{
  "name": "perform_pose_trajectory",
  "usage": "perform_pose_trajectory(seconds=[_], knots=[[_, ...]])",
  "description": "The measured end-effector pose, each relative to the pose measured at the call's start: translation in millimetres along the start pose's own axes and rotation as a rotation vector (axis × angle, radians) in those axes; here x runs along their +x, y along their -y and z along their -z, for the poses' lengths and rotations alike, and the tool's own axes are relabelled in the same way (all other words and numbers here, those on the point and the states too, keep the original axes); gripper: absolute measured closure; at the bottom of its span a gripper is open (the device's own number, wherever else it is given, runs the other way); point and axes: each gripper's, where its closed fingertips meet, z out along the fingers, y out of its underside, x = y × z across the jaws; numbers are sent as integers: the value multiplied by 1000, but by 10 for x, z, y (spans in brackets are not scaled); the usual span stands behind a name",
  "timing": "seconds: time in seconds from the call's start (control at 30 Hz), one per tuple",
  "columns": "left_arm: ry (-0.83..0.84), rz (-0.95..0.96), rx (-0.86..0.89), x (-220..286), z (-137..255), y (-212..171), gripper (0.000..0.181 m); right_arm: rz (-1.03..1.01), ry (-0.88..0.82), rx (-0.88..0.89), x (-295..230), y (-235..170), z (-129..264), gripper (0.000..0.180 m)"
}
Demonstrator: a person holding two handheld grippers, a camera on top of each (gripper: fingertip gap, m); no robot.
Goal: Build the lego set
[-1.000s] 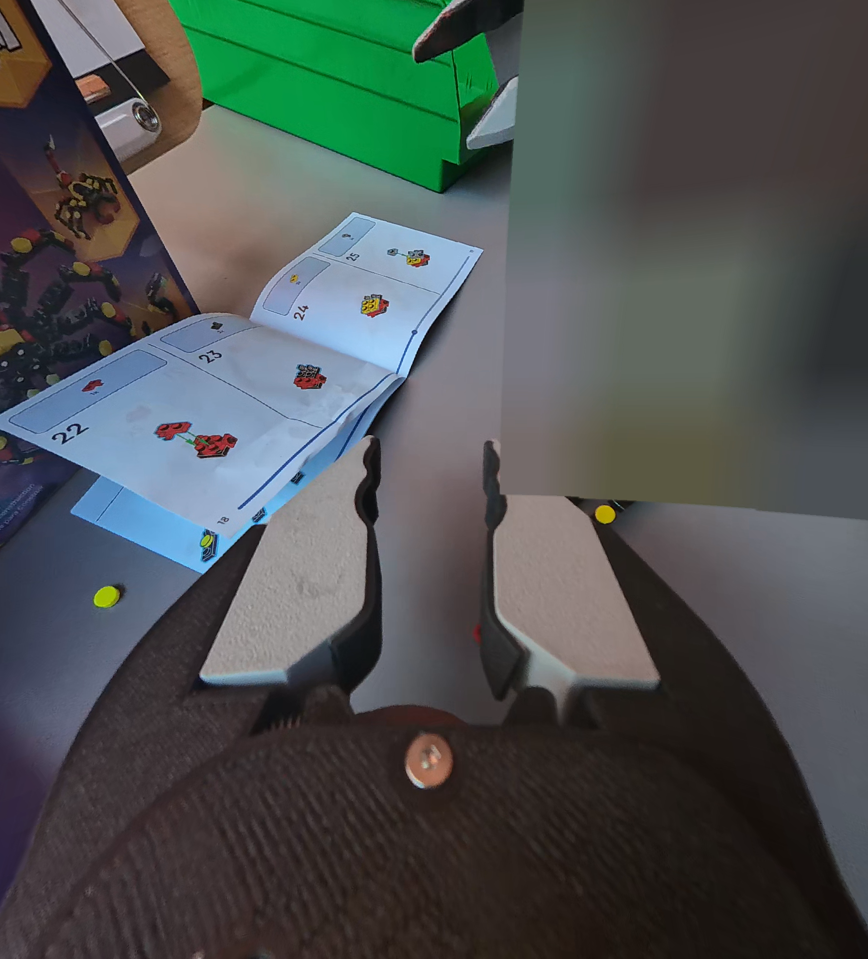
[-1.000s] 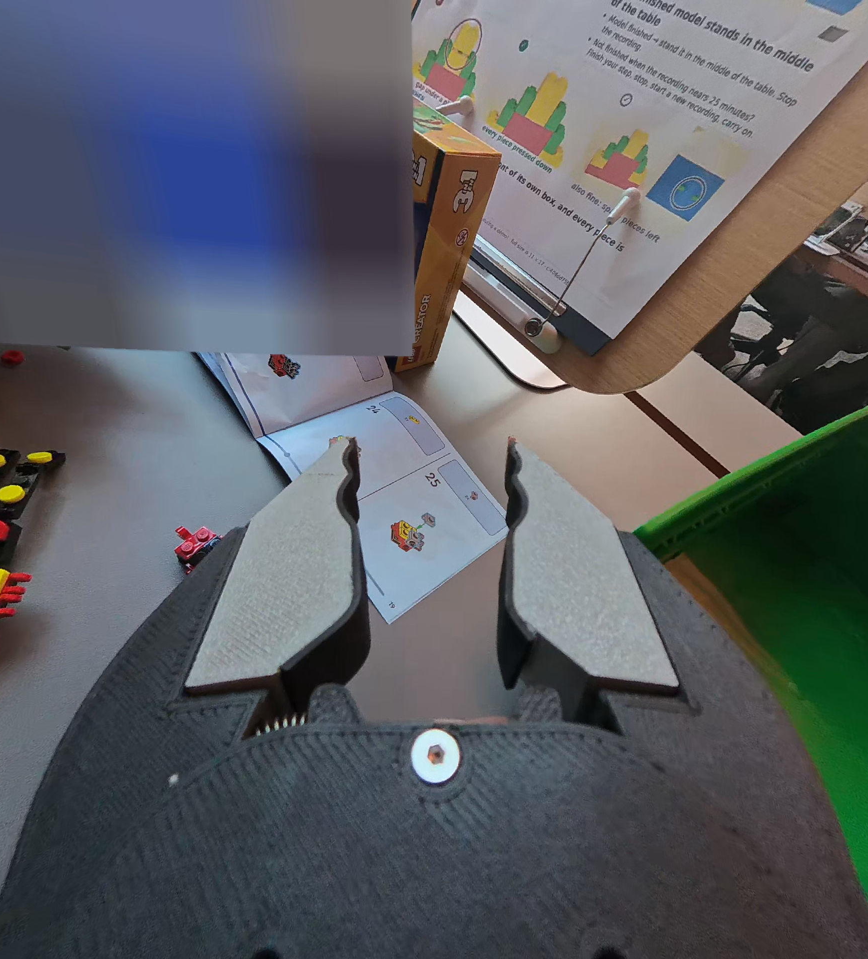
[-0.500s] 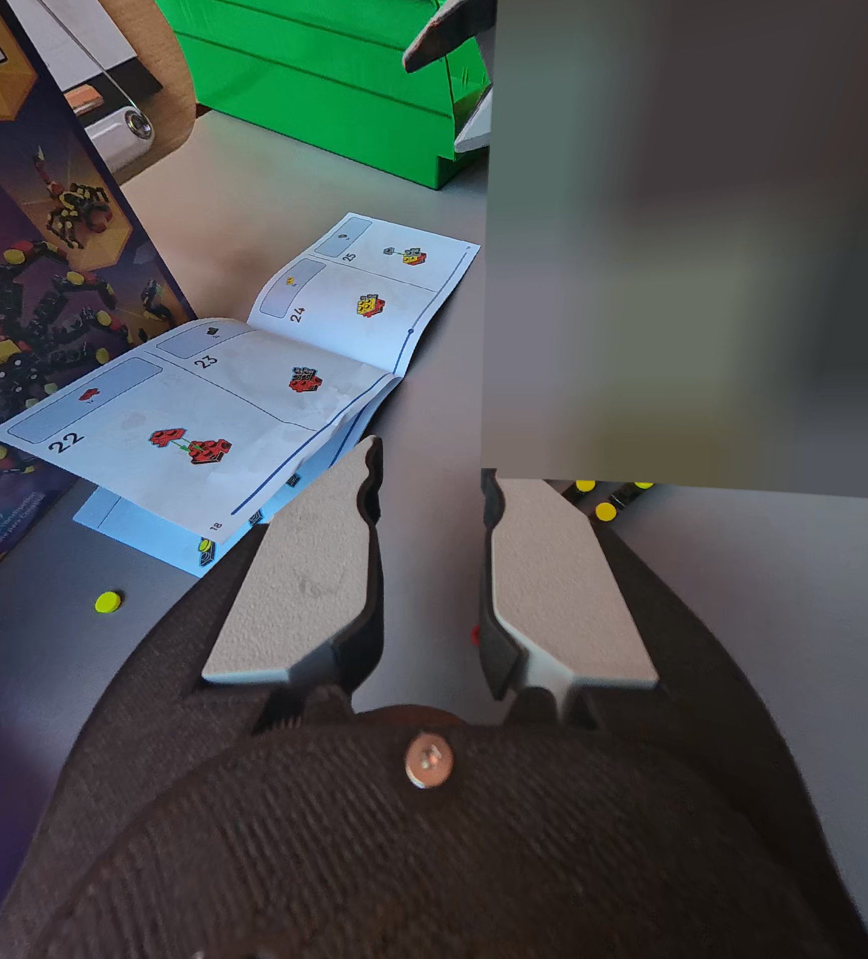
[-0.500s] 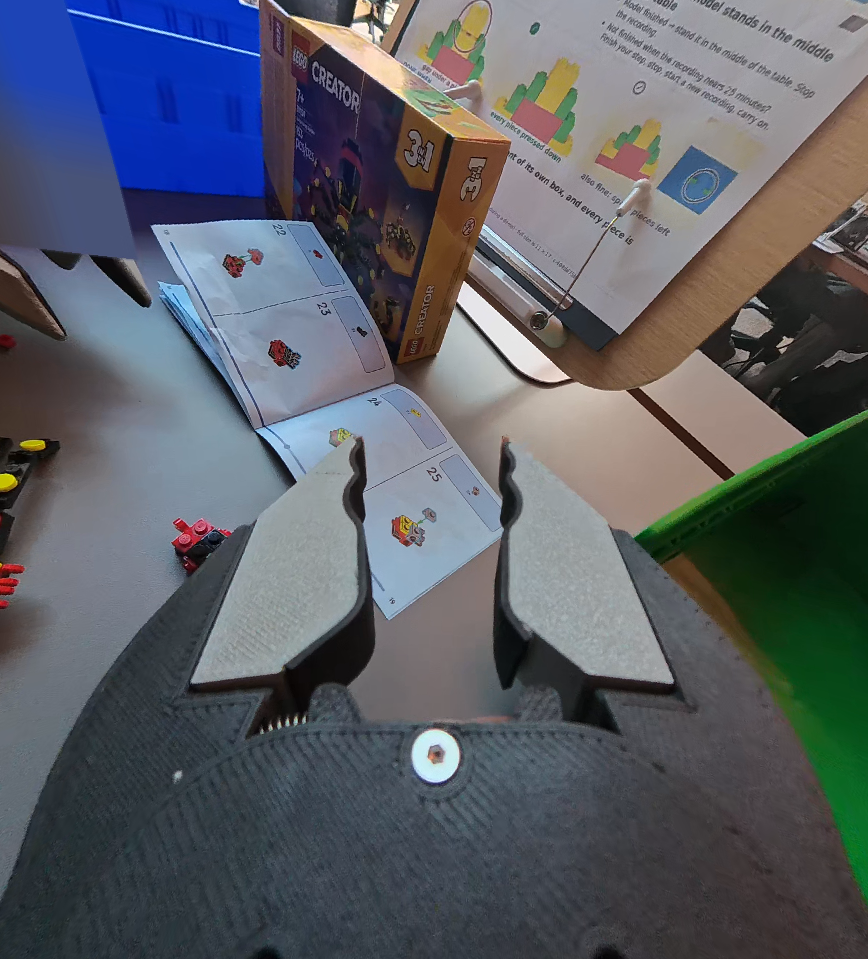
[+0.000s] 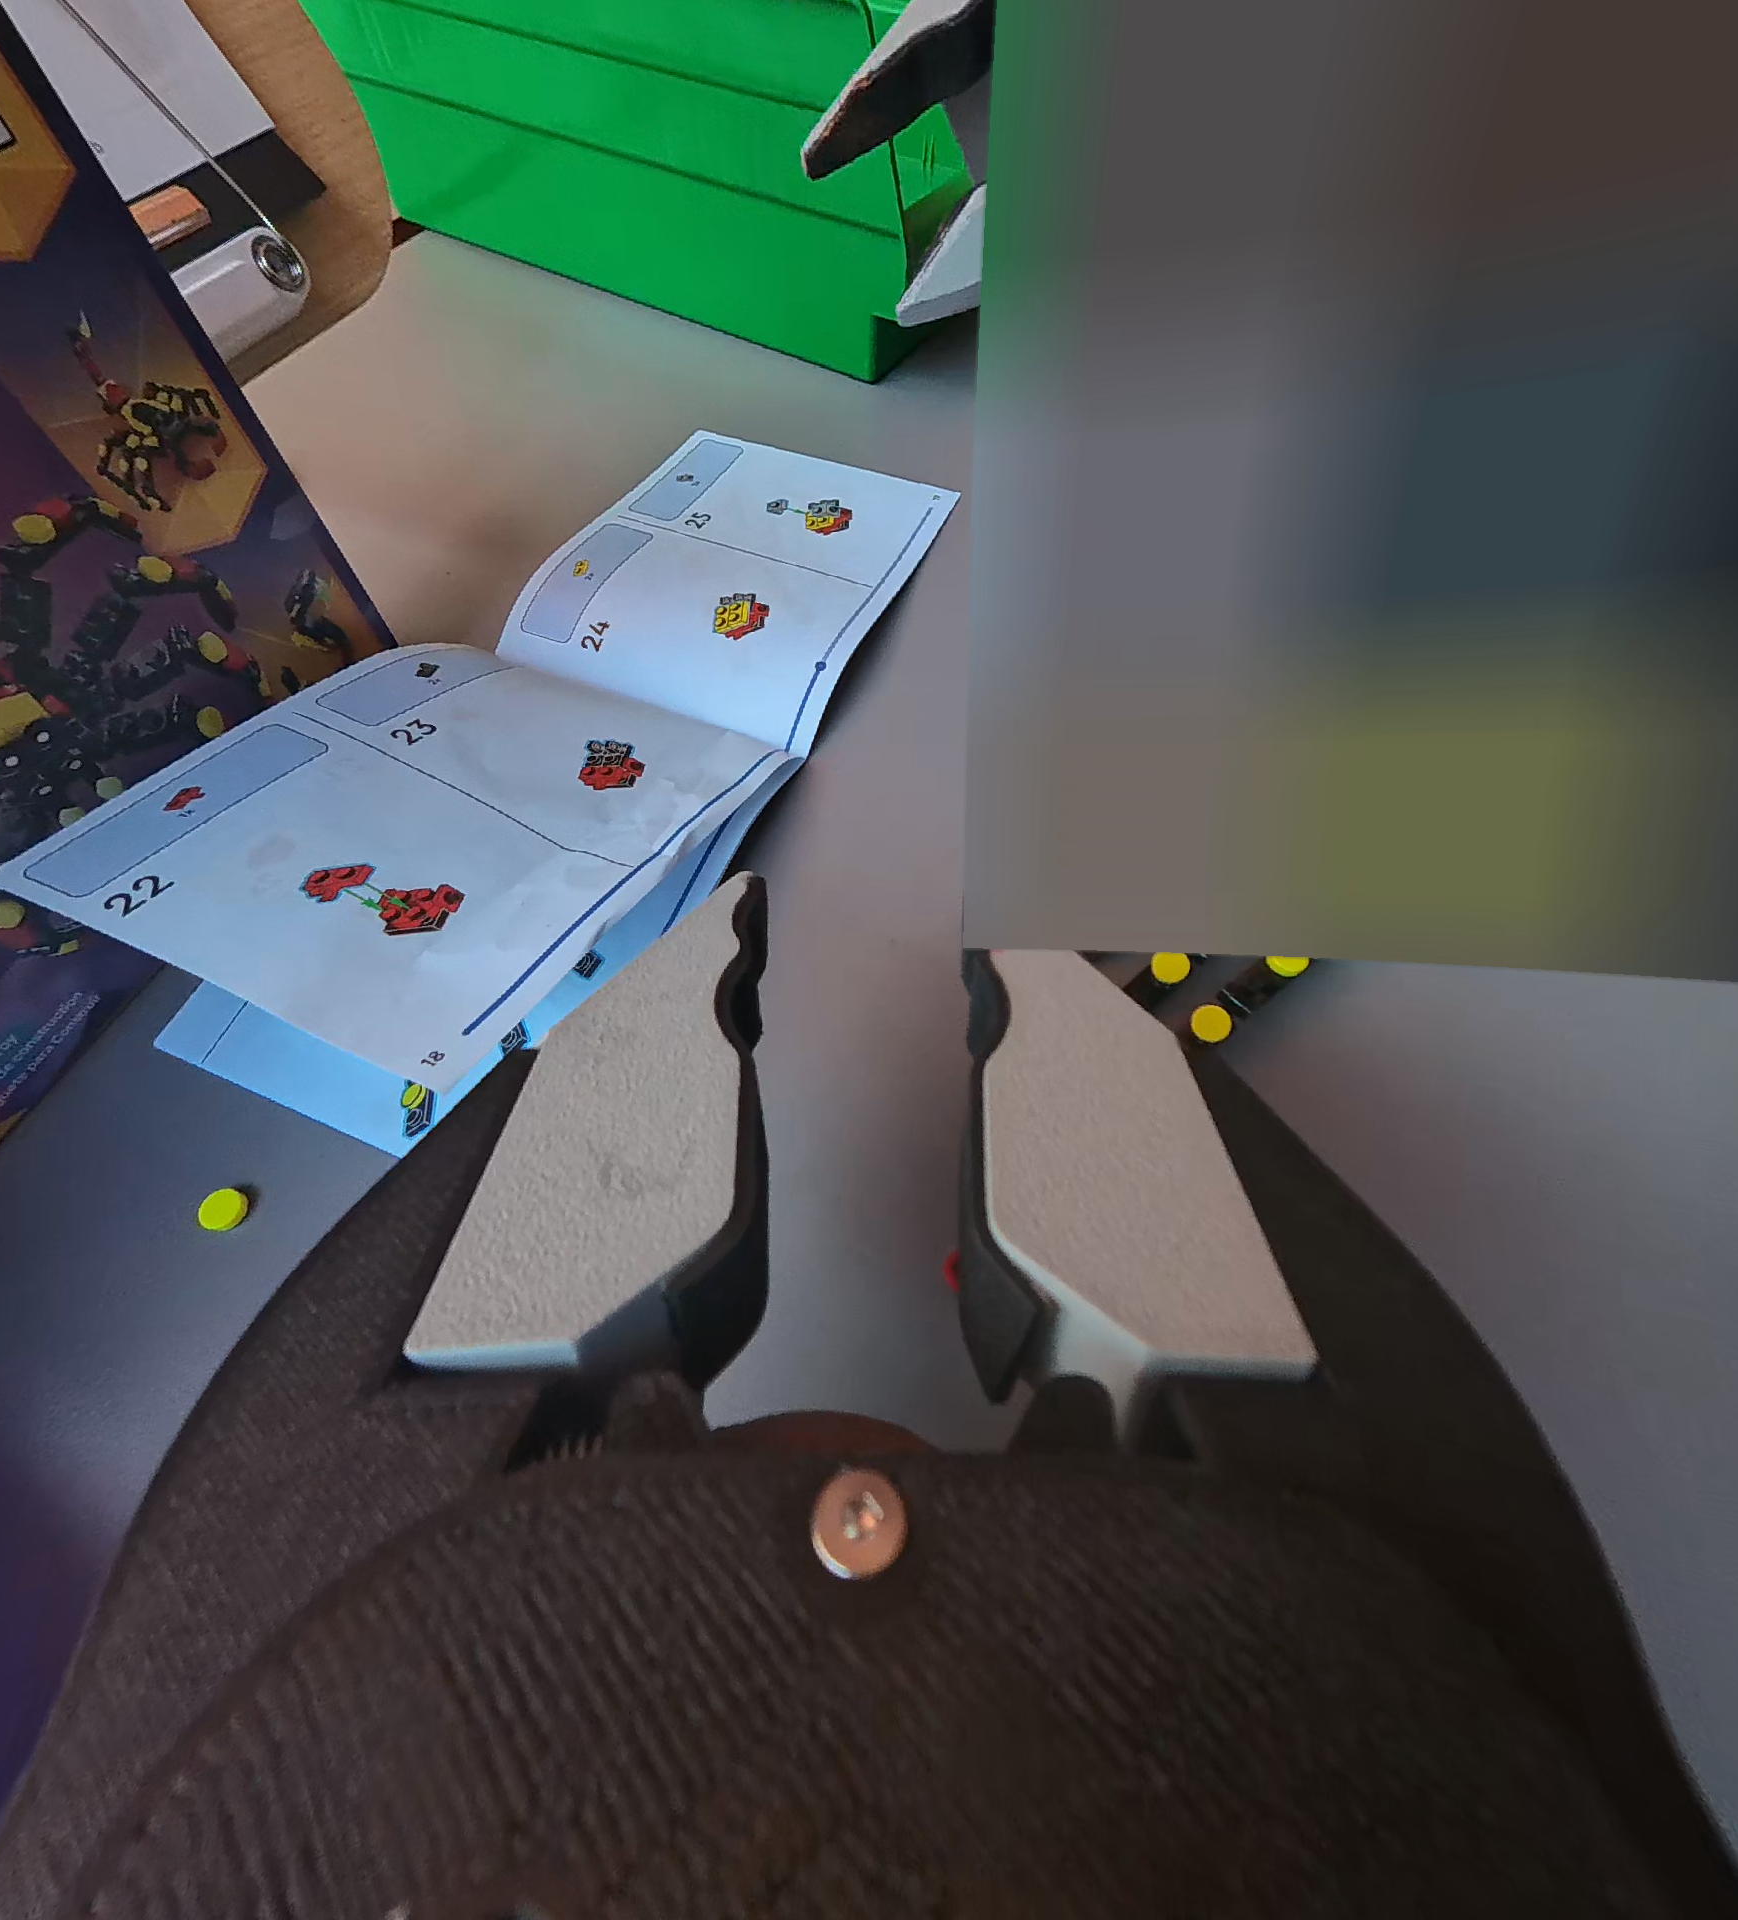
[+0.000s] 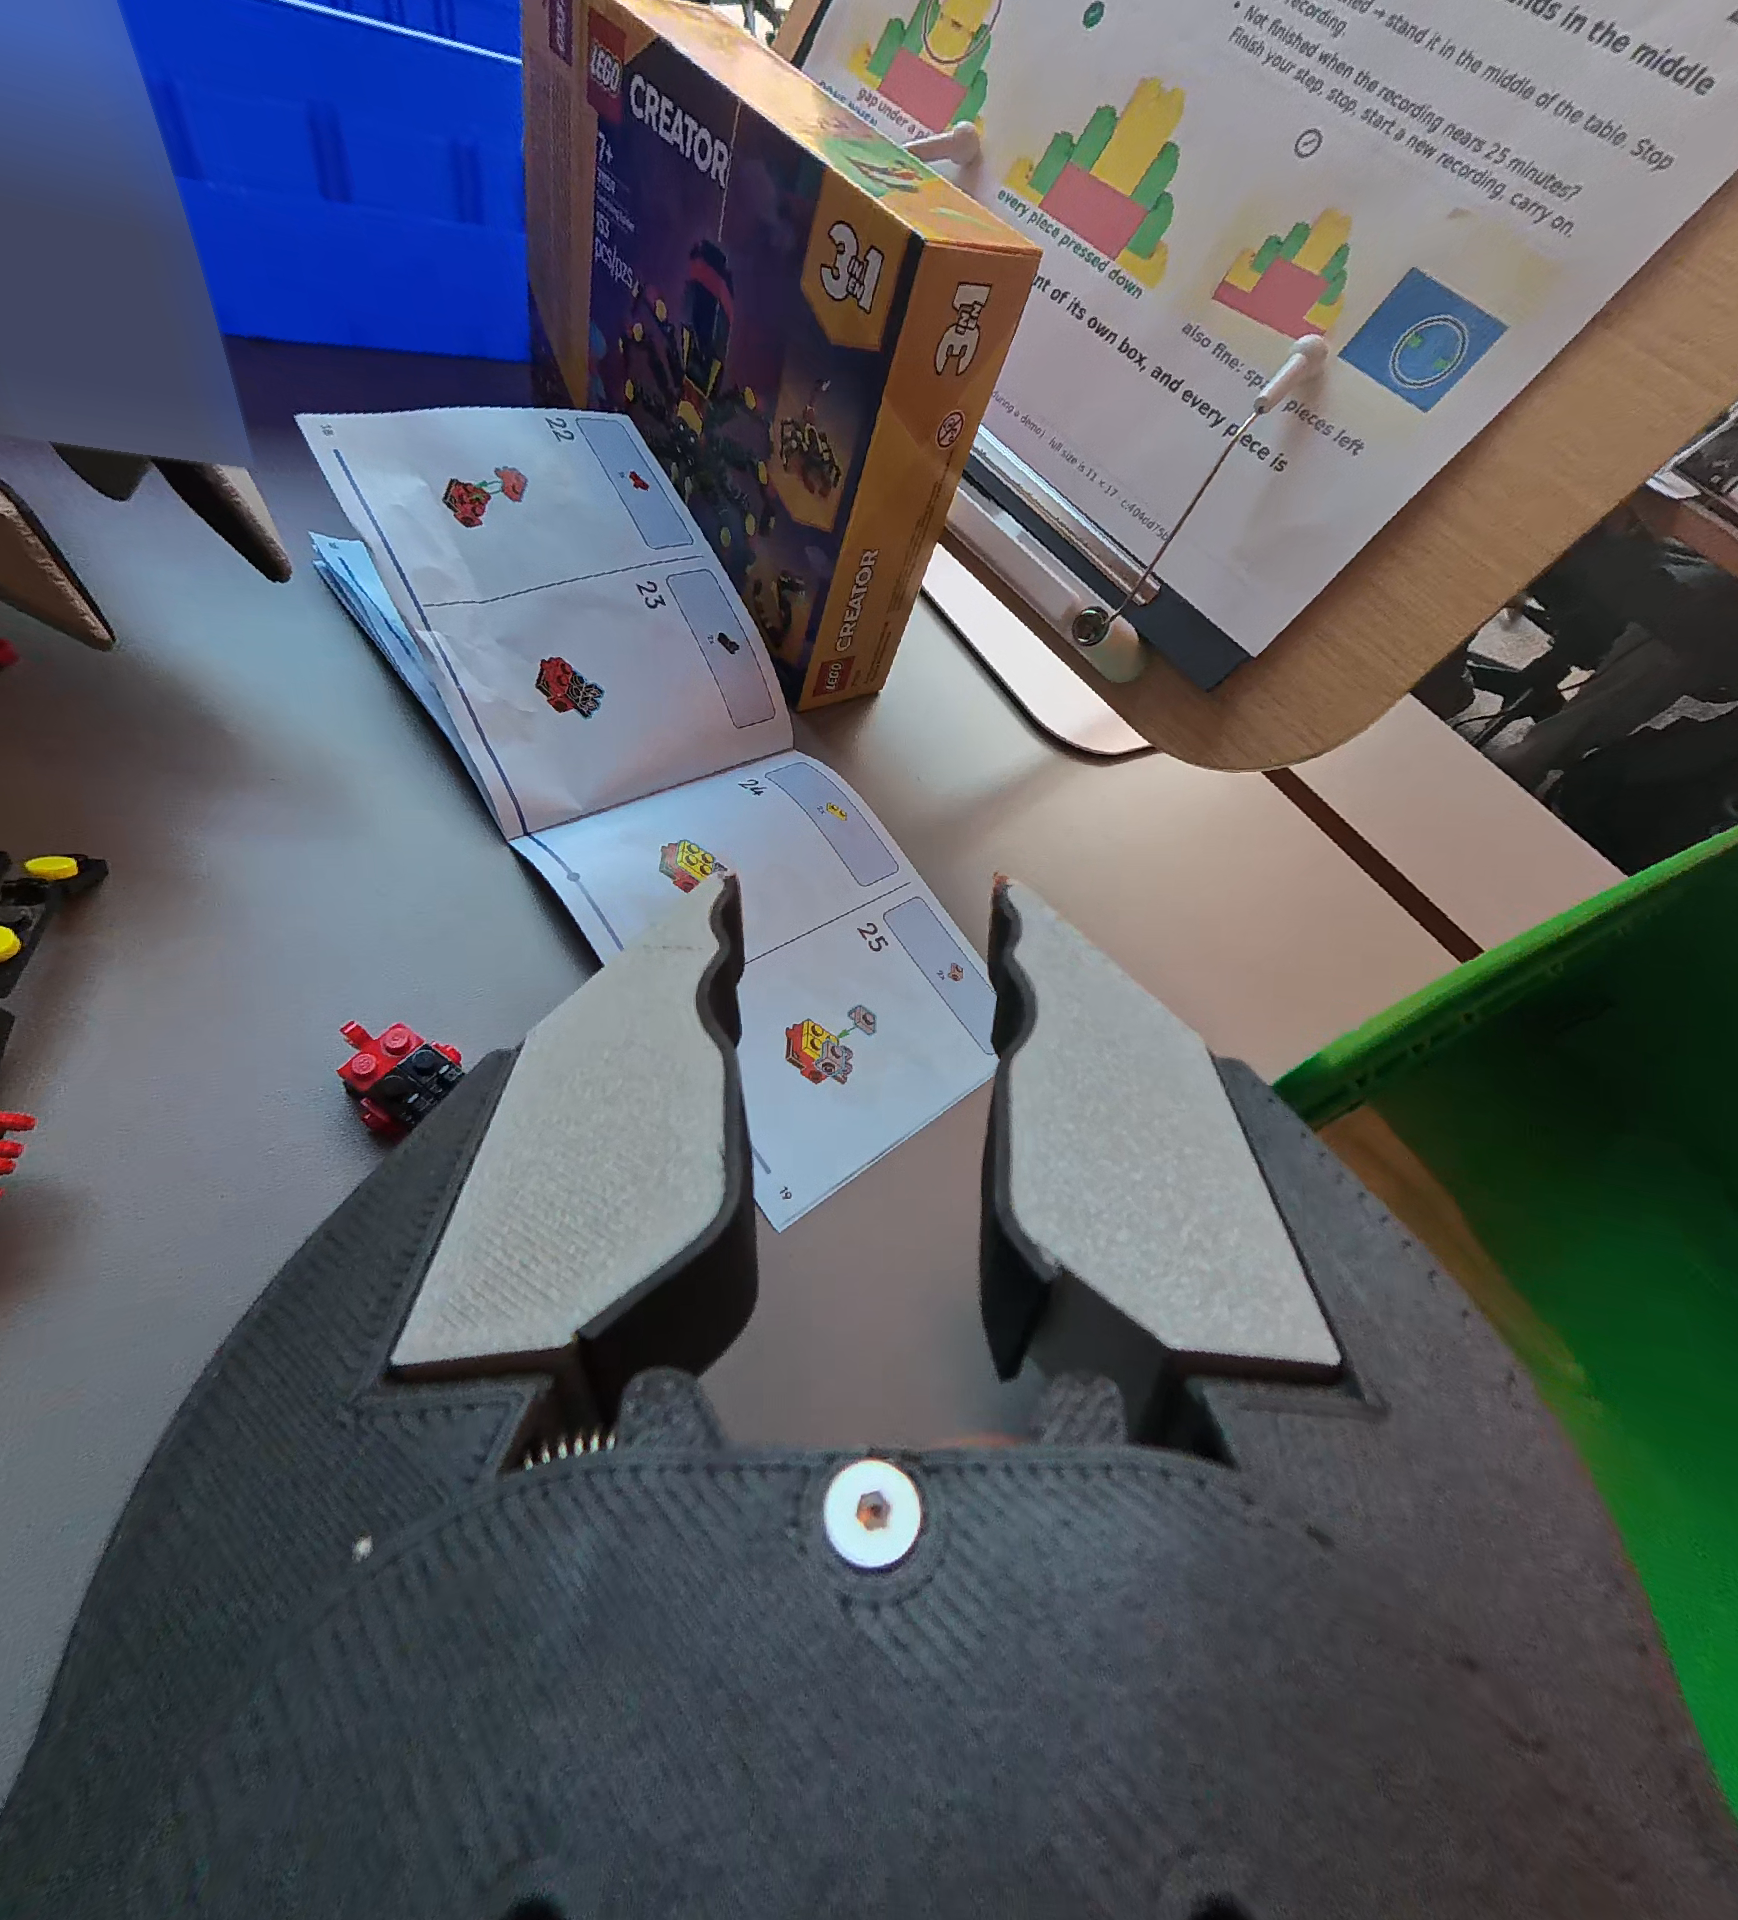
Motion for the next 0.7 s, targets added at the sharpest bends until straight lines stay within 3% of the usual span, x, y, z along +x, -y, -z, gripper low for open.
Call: perform_pose_trajectory(seconds=[0.7], knots=[[11, -29, 31, 82, 12, 114, 146, -32, 30, -40, 3, -143, -83, 140]])
